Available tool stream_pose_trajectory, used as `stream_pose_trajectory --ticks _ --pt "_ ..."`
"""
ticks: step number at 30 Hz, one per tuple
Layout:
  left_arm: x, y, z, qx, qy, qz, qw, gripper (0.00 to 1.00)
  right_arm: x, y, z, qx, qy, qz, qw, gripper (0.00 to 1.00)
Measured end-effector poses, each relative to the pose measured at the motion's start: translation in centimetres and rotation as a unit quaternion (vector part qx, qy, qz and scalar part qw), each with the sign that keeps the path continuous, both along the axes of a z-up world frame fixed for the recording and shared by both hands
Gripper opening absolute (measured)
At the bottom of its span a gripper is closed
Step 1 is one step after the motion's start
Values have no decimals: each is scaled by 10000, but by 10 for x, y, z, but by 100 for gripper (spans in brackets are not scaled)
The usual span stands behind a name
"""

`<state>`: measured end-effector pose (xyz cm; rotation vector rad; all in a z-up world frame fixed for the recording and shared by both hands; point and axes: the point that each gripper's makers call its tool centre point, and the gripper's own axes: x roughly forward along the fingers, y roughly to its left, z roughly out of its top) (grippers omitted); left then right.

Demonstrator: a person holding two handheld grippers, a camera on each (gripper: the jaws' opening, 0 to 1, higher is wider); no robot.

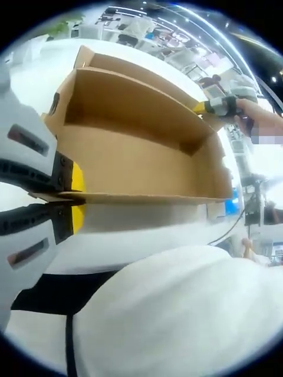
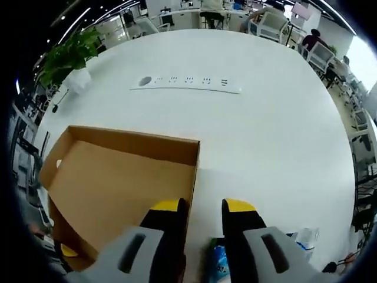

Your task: Operate the shoe box by opening the lid, removing the specified soft item, and placing it in the target area until the item is outside and the box remains undamaged.

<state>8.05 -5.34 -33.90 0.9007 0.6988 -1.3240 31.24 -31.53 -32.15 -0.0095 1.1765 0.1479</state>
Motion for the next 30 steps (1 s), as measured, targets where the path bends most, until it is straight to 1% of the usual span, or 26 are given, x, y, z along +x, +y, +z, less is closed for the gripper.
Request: stream_pose_trajectory --ticks 2,4,5,9,12,14,15,16,17,18,19,20,22,23,24,25,26,28,29,30 --pt "0 0 0 7 -2 -2 10000 4 -1 4 1 248 35 -186 9995 16" --pt "0 0 0 8 -9 8 10000 4 0 6 2 374 14 -264 9990 14" --pt "0 0 1 11 -23 11 10000 4 1 2 1 322 1 -246 9992 14" --pt "0 0 1 20 -29 10 10000 4 1 2 1 362 -3 -229 9991 14" --pt "-1 0 1 13 -28 -4 10000 4 3 3 0 402 -9 -214 9990 10" --pt "-1 0 1 17 -23 -11 10000 4 5 7 -1 439 -17 -177 9989 3" --pt "-1 0 1 16 -23 -11 10000 4 4 10 -1 439 -22 -146 9989 2" --pt "-1 0 1 16 -19 -11 10000 4 6 5 -2 136 -94 91 9998 5" --pt "-1 0 1 15 -19 -12 10000 4 6 3 -3 -4 -100 159 9998 8" --pt "-1 0 1 15 -18 -15 10000 4 7 2 -2 -104 -116 192 9997 11" --pt "-1 0 1 15 -17 -15 10000 4 7 3 -1 -77 -108 179 9998 12" --pt "-1 0 1 17 -10 -13 10000 4 6 5 -2 104 -37 72 9999 12" --pt "-1 0 1 13 -7 -10 10000 4 6 6 -1 253 -17 -89 9996 12" --pt "-1 0 0 20 -7 -8 10000 4 8 4 -1 311 -61 -248 9992 12" --pt "-1 0 0 19 -6 -9 10000 4 8 5 -1 439 -42 -380 9983 11" --pt "-1 0 0 11 -7 -3 10000 4 7 9 -2 668 -2 -462 9967 8" --pt "-1 0 0 9 -16 -14 10000 4 5 10 -3 840 67 -643 9944 7" --pt "-1 0 0 6 -16 -21 10000 4 6 9 -5 984 74 -825 9917 2" --pt "-1 0 0 6 -9 -38 10000 4 8 5 -6 923 -2 -1005 9906 2" --pt "-1 0 0 8 -1 -54 10000 4 6 5 -6 844 47 -821 9930 1"
